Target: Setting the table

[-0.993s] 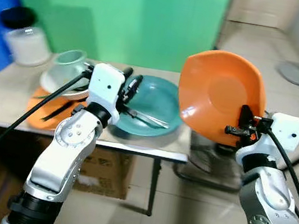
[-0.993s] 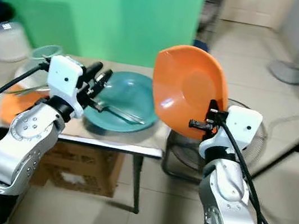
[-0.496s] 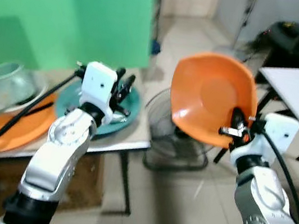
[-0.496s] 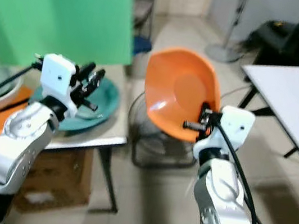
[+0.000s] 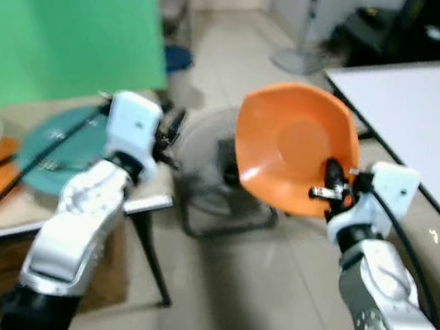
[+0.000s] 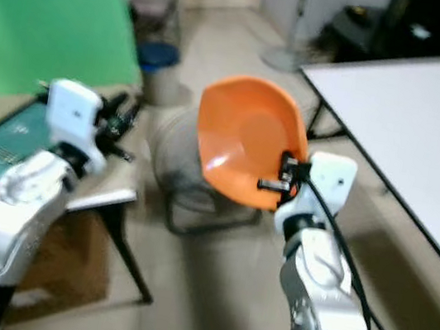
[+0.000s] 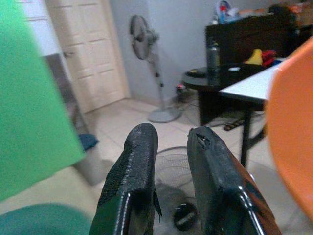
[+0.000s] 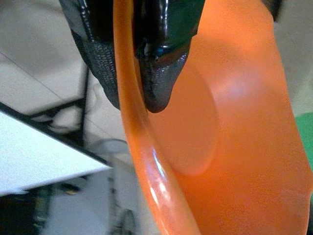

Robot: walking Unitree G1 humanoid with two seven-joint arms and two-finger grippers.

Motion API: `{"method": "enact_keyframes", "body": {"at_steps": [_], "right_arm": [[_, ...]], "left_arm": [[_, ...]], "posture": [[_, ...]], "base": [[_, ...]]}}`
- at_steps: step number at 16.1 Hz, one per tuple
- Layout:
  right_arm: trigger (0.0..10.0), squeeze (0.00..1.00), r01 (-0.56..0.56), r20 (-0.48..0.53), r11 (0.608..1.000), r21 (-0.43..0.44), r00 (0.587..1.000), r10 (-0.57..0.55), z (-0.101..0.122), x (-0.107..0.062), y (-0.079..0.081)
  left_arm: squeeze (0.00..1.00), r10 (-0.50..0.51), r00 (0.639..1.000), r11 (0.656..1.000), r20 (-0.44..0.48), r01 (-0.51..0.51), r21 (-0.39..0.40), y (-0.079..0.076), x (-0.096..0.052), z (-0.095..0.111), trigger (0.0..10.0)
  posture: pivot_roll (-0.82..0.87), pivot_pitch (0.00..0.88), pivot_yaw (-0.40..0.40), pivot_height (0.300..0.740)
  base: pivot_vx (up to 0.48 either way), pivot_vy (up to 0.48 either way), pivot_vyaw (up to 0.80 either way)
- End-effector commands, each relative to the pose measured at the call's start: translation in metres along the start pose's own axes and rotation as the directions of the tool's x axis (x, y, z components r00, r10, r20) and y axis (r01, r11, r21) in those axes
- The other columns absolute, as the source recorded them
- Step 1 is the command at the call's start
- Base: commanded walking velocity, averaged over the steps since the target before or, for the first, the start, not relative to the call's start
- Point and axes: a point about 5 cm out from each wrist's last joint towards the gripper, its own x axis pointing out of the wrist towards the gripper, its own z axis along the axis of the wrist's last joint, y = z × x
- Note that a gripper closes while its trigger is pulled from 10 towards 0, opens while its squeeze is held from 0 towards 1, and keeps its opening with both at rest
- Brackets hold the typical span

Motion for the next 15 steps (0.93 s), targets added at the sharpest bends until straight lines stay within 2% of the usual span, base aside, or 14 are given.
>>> {"method": "enact_keyframes", "body": {"at_steps": [1,9,11,15], "right_arm": [[10.0,0.0,0.003,0.031,1.0,0.012,1.0,-0.004,0.007,0.0,0.0],[10.0,0.0,0.024,0.014,0.999,0.024,1.0,-0.024,0.005,0.001,0.0],[10.0,0.0,0.01,0.01,1.0,0.027,1.0,-0.01,0.004,0.002,0.002],[10.0,0.0,-0.043,-0.005,0.999,0.023,0.999,0.043,0.002,0.003,0.009]], "left_arm": [[0.0,-0.004,1.0,1.0,-0.009,0.004,0.006,-0.001,-0.001,-0.001,10.0],[0.0,0.015,1.0,0.998,-0.023,-0.016,-0.063,0.003,-0.004,-0.003,10.0],[0.0,0.016,1.0,0.997,-0.021,-0.017,-0.069,0.004,-0.004,-0.002,10.0],[0.0,0.017,1.0,0.997,-0.016,-0.018,-0.071,0.005,-0.005,-0.001,10.0]], "posture": [[0.01,0.024,0.06,0.74],[0.01,0.027,0.057,0.74],[0.01,0.026,0.056,0.74],[0.01,0.017,0.046,0.74]], "base": [[0.0,0.0,-0.8],[0.0,0.0,-0.8],[0.0,0.0,0.0],[0.261,0.0,0.0]]}}
